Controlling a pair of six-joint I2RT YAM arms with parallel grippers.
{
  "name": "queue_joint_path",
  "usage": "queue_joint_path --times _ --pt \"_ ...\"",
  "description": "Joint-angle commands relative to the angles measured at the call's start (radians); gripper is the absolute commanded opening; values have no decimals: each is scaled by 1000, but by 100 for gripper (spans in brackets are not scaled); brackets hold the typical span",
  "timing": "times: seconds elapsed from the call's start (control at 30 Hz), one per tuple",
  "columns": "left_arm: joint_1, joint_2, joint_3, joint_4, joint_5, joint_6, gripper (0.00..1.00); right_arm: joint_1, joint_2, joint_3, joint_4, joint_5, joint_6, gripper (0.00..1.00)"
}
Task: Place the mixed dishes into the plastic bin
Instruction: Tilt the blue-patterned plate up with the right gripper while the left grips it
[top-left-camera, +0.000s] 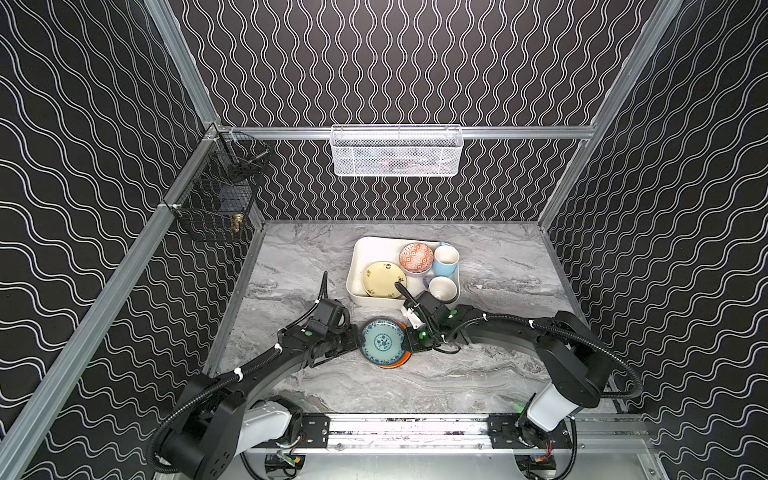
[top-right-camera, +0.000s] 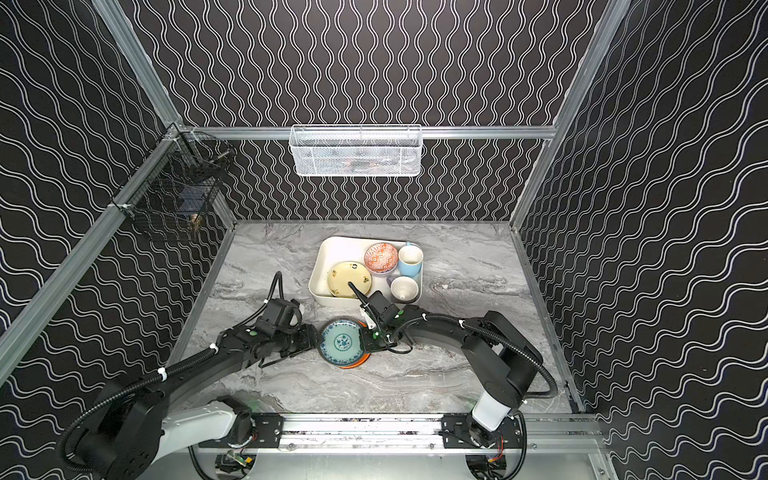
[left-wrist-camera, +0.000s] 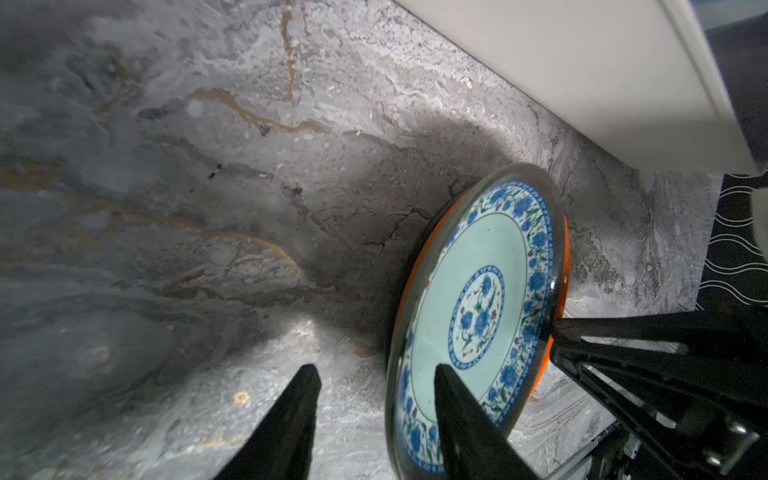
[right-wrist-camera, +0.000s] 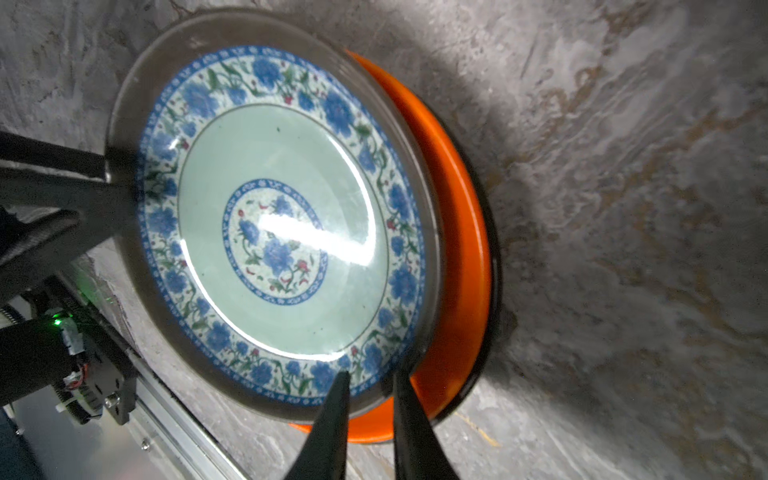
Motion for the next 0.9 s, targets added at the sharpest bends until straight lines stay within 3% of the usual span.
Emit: queue_joint_path --times 0.0,0.17,0.37,0.67,0.87 --pt "-16 18 16 33 -9 -16 44 4 -3 -4 31 -21 -3 22" --pt "-33 39 42 -10 -52 -15 19 6 -26 -12 23 -10 -8 24" --pt "-36 2 74 -88 -110 7 0 4 -83 -35 18 19 -4 32" --pt "-36 -14 97 -119 -81 8 0 5 -159 -79 22 30 2 39" --pt "-34 -47 212 -214 -99 37 0 3 -221 -99 5 51 -5 43"
